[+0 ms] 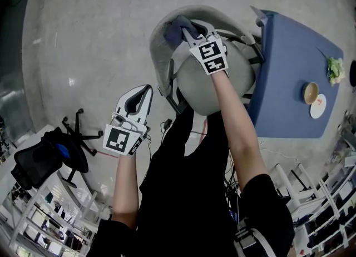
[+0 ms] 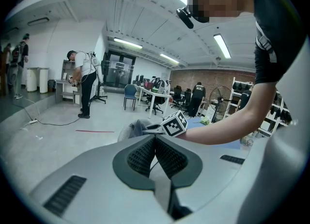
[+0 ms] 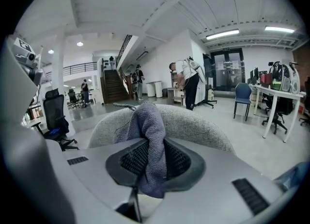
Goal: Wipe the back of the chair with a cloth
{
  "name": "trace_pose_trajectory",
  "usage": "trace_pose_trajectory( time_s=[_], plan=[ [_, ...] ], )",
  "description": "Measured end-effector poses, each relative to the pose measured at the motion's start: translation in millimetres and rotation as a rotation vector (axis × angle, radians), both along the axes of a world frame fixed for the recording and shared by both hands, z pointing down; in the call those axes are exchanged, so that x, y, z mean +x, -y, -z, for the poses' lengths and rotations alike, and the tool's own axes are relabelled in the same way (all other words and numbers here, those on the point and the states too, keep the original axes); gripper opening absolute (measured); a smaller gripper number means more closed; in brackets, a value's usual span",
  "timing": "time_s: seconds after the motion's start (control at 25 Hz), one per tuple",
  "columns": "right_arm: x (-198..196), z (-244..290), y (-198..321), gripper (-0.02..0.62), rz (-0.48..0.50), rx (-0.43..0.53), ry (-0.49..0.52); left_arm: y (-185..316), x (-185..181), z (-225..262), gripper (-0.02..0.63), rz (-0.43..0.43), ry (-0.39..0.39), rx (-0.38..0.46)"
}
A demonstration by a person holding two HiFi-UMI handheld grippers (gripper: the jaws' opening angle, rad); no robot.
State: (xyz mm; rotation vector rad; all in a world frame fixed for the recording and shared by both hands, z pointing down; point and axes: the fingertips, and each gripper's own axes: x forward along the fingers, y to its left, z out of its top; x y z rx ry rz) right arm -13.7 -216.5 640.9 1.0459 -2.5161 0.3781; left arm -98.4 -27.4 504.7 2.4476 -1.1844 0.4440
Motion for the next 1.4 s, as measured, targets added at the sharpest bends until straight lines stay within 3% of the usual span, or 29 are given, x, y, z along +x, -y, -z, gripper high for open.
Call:
trace_pose_trajectory(
  time_s=[0.76,1.4],
  plan=[
    [54.7,-22.0,20.9,0.095,-0.150,-0.036,-0.044,1.2,1.2,-4.3,0.023,0.012,-0.009,-0.004],
    [95.8,-55.1,26.2,0.095,-0.205,-0.082,-0.103,-1.1,0.6,-16.2,0.023,0.024,-0.020,-0.020]
  ],
)
